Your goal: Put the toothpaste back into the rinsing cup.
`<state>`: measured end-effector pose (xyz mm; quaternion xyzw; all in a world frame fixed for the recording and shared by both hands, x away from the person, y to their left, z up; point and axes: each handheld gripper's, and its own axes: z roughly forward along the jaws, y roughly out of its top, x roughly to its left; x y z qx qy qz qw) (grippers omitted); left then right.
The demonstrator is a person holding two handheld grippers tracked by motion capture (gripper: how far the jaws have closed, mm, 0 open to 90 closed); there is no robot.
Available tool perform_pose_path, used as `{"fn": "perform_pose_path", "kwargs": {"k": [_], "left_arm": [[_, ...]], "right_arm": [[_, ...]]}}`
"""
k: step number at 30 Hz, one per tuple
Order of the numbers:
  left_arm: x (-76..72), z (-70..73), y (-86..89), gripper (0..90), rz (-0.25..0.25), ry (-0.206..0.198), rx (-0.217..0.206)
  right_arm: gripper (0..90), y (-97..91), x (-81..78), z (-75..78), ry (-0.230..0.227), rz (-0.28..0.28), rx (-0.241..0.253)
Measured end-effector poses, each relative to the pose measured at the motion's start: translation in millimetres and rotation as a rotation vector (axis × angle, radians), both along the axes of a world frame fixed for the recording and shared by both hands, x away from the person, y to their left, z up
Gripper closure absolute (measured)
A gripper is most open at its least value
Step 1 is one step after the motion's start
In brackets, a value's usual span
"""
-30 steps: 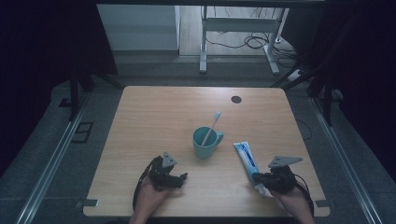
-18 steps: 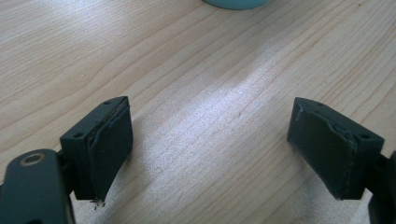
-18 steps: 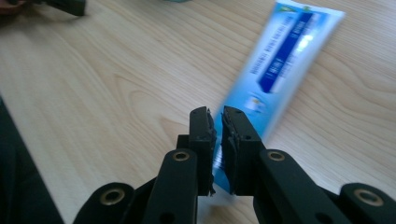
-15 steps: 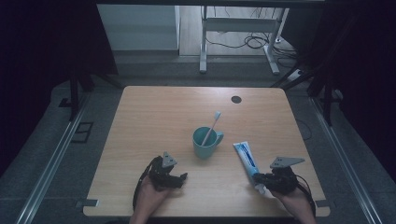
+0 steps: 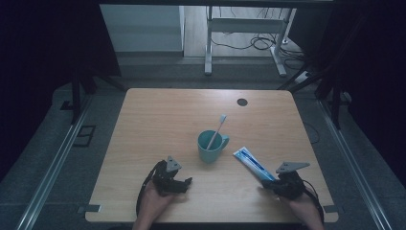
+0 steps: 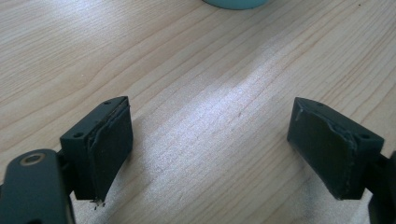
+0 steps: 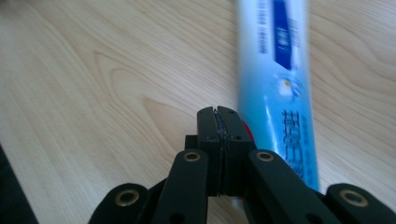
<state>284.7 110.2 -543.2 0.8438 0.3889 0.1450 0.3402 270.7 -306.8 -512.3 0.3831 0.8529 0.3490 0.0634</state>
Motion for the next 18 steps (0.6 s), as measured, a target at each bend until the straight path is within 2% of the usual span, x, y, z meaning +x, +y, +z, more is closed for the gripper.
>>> {"fn": "perform_pose_path", "kwargs": {"k": [7, 12, 18], "left_arm": [[0.0, 0.0, 0.0, 14.4, 0.000, 0.000, 0.000], [0.0, 0.0, 0.0, 14.4, 0.000, 0.000, 0.000], [0.1, 0.1, 0.2, 14.4, -0.002, 0.001, 0.003]], "right_arm": [[87.5, -18.0, 2.6, 1.7, -0.006, -0.053, -0.007], [83.6, -13.4, 1.4, 7.5, -0.005, -0.025, -0.008], [69.7, -8.8, 7.0, 25.9, -0.050, -0.010, -0.026]]}}
